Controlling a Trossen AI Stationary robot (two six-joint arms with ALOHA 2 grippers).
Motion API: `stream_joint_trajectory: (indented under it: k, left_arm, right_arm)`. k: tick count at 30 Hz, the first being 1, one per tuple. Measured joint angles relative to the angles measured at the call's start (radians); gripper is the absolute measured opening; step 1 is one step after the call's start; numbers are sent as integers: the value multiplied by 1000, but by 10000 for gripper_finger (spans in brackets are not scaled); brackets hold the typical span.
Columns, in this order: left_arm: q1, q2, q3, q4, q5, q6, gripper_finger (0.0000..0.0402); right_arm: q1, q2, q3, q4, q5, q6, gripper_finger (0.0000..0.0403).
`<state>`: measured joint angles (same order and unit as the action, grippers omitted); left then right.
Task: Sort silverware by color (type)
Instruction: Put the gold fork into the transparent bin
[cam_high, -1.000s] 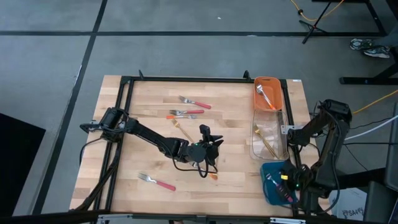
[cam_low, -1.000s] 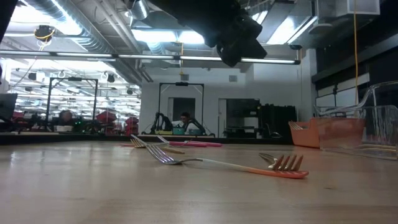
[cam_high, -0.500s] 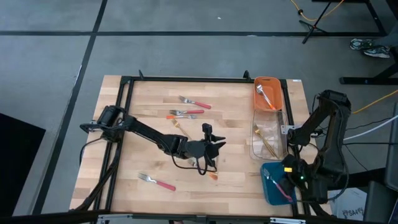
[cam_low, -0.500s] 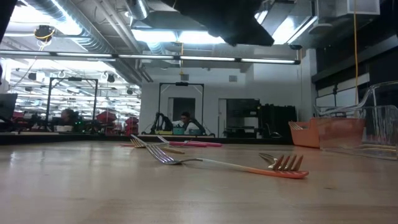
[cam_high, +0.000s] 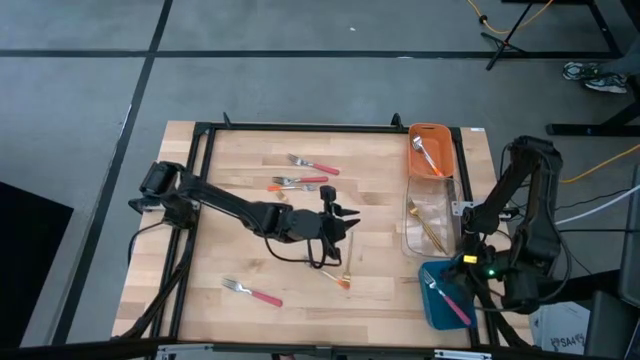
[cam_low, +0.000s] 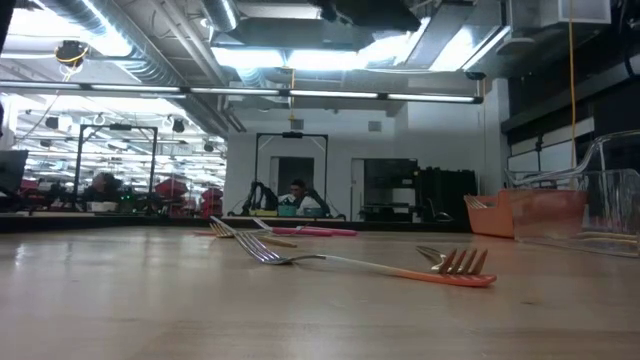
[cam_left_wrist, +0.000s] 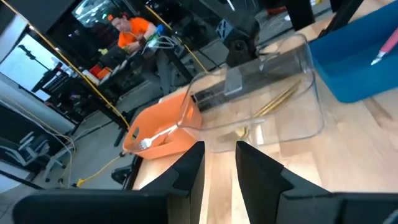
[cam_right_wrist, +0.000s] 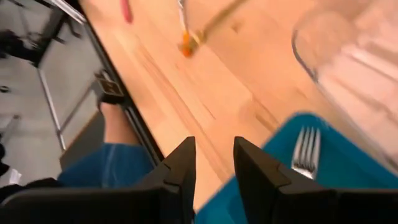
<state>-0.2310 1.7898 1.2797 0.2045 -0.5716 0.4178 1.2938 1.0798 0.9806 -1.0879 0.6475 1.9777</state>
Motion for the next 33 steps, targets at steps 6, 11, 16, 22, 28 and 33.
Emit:
stream_joint_trajectory:
  k: [6, 11, 16, 22, 28, 33]
  left_arm:
    - [0, -74, 0, -100, 10, -17, 85]
    - [0, -158, 0, -211, 14, -50, 85]
    - [0, -252, 0, -356, 14, -109, 85]
    - [0, -365, 0, -546, 14, -233, 85]
    - [-1, -459, -1, -787, 13, -393, 85]
    - [-16, -526, -70, -827, 3, -468, 85]
  right_arm:
    - [0, -43, 0, 44, 165, -119, 97]
    - [-2, -85, 0, 50, 275, -186, 97]
    - [-76, -125, 0, 50, 302, -299, 97]
    - [-247, -165, 0, 95, 220, -552, 97]
    - [-447, -178, 0, 276, 87, -954, 97]
    - [-617, -176, 0, 442, -76, -1277, 97]
